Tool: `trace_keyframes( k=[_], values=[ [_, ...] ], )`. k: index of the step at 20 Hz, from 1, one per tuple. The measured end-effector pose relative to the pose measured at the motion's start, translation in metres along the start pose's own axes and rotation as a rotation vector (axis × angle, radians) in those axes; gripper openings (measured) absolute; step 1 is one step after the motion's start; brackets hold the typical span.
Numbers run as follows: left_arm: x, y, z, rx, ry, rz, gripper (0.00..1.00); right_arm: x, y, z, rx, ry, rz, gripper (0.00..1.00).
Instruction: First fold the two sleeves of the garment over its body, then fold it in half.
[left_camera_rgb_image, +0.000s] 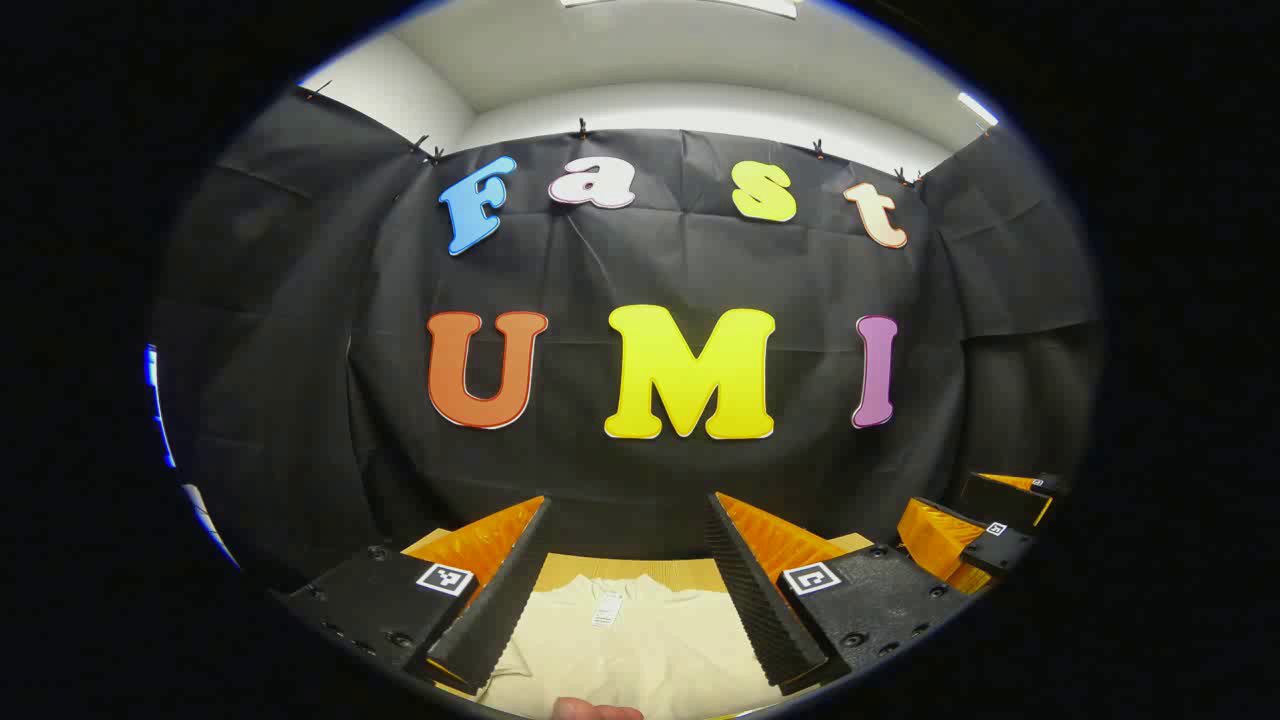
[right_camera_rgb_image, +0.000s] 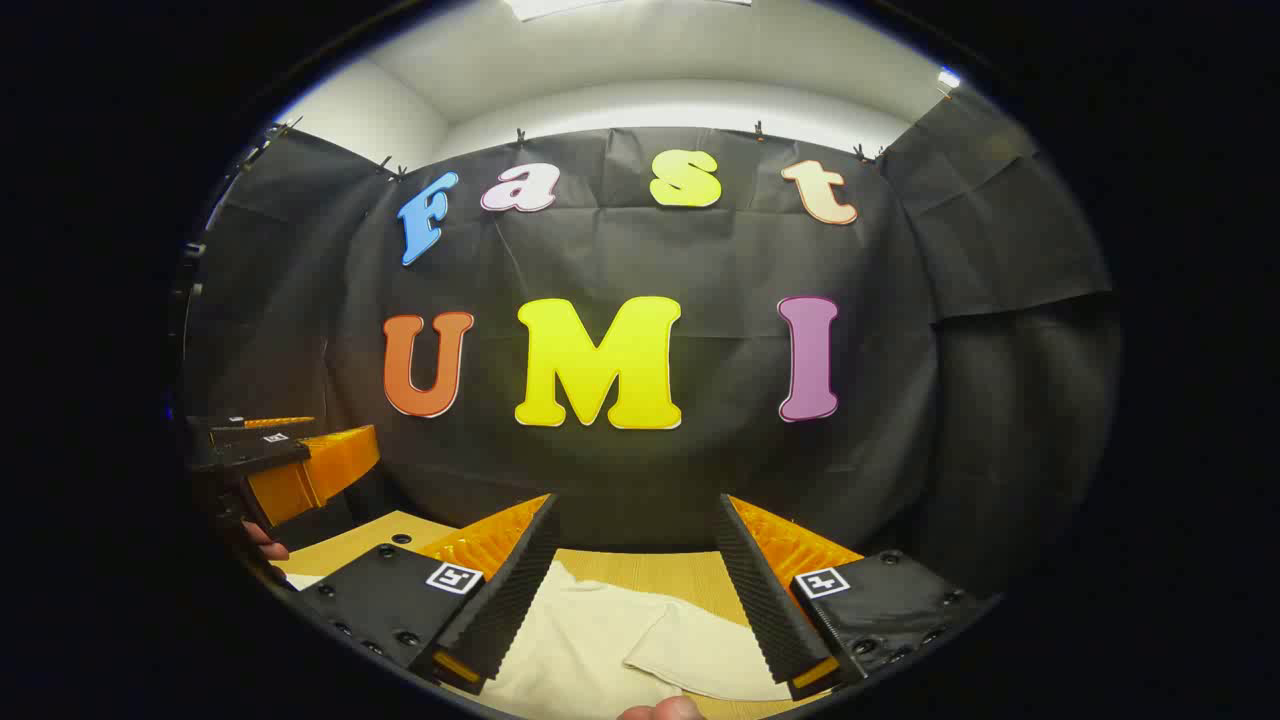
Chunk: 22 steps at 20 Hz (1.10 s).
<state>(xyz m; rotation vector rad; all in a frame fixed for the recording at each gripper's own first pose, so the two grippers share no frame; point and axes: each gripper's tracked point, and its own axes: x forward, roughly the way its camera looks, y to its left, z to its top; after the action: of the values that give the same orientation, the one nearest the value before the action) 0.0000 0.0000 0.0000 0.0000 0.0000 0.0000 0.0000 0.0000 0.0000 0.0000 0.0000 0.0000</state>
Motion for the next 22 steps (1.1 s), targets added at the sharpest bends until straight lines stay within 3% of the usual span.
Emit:
trace_keyframes(
  k=[22],
  values=[
    [0.009,-0.009,-0.017,0.016,0.018,-0.014,0.96,0.019,-0.011,-0.005,-0.022,0.025,-0.008,0.97]
  ],
)
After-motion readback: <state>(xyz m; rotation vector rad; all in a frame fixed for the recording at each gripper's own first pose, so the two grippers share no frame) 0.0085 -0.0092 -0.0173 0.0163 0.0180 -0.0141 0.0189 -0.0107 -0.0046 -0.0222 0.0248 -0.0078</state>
